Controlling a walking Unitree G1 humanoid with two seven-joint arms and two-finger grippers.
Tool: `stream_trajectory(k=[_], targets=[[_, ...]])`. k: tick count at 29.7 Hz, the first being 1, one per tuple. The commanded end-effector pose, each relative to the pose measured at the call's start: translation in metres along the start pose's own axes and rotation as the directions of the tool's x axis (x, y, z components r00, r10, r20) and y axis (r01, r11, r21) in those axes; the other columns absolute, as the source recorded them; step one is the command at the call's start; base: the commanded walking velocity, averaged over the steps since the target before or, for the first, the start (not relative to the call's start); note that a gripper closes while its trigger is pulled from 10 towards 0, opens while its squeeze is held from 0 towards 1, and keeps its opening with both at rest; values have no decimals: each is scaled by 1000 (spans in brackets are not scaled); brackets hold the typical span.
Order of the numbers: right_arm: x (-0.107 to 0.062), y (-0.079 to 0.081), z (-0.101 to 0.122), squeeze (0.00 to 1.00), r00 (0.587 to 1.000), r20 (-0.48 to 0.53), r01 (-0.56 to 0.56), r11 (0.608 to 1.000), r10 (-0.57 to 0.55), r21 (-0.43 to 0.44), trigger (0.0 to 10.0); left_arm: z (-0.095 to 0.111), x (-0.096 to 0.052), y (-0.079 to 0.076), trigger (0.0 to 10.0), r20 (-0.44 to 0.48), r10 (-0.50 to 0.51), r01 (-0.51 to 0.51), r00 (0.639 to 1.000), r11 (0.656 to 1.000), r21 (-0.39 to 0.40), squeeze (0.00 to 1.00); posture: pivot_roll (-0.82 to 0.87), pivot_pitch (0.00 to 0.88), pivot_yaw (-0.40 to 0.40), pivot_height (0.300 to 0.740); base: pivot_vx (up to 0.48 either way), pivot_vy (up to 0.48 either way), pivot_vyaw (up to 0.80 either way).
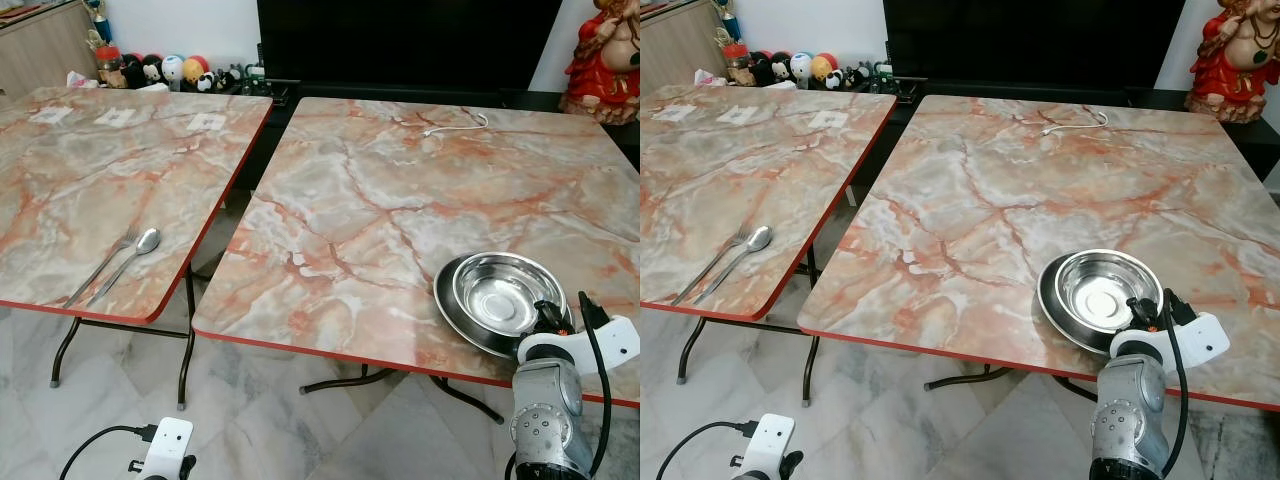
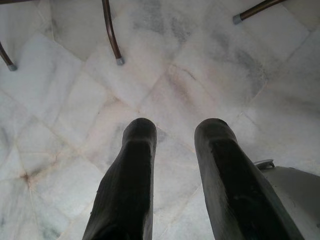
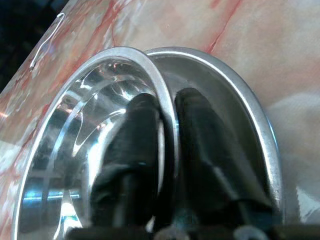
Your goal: Setting the table
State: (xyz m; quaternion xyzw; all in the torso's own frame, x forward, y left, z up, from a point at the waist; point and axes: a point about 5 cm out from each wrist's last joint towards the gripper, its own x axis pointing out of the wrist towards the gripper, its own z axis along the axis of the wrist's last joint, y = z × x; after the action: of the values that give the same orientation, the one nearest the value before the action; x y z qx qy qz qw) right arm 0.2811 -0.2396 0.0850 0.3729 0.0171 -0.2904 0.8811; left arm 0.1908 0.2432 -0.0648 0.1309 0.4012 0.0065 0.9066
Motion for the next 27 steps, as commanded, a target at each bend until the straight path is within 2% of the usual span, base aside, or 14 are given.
stream_trajectory(k=[1, 2, 3, 5, 6, 7, 10, 11, 15, 22, 27], targets=[[1, 4, 1, 627, 1000, 3, -13, 1000, 13, -3, 10000, -3, -1, 3, 10000, -11, -1, 2, 1000, 1000, 28, 0, 64, 16, 11, 740, 0, 0, 0], [1, 4, 1, 773, 1000, 3, -15, 1000, 15, -2, 10000, -3, -1, 3, 10000, -11, -1, 2, 1000, 1000, 28, 0, 64, 16, 11, 740, 0, 0, 0], [1, 4, 0, 769, 1000, 3, -14, 1000, 14, -5, 10000, -3, -1, 3, 10000, -11, -1, 1, 1000, 1000, 27, 0, 64, 16, 11, 740, 0, 0, 0], [1, 3, 0, 675, 1000, 3, -8, 1000, 8, -10, 10000, -3, -1, 2, 10000, -11, -2, 3, 1000, 1000, 27, 0, 64, 16, 11, 740, 0, 0, 0], [1, 2, 0, 675, 1000, 2, -8, 1000, 8, -9, 10000, -3, -1, 2, 10000, -11, -3, 3, 1000, 1000, 27, 0, 64, 16, 11, 740, 0, 0, 0], [1, 3, 0, 176, 1000, 1, -9, 1000, 9, -10, 10000, -3, -1, 2, 10000, -11, -3, 3, 1000, 1000, 27, 0, 66, 17, 10, 740, 0, 0, 0], [1, 3, -1, 176, 1000, 1, -10, 1000, 10, -12, 10000, -3, -1, 2, 10000, -11, -4, 4, 1000, 1000, 28, 0, 66, 17, 10, 740, 0, 0, 0], [0, 3, -1, 0, 1000, -3, -14, 1000, 14, -13, 10000, -3, -1, 2, 10000, -11, -3, 4, 1000, 1000, 27, 0, 65, 17, 10, 740, 0, 0, 0], [1, 5, -1, 0, 999, -1, -34, 999, 34, -38, 10000, -2, -1, 2, 10000, -10, -3, 3, 1000, 1000, 28, 0, 65, 17, 10, 740, 0, 0, 0], [-2, 9, 5, 0, 997, 51, -54, 989, 62, -138, 10000, -1, 0, 2, 10000, -9, -5, 5, 1000, 1000, 24, 0, 60, 23, 10, 740, 0, 0, 0], [-4, 5, 6, 0, 997, 59, -36, 989, 45, -144, 10000, -1, 0, 1, 10000, -9, -6, 6, 1000, 1000, 21, 0, 58, 27, 9, 740, 0, 0, 0]])
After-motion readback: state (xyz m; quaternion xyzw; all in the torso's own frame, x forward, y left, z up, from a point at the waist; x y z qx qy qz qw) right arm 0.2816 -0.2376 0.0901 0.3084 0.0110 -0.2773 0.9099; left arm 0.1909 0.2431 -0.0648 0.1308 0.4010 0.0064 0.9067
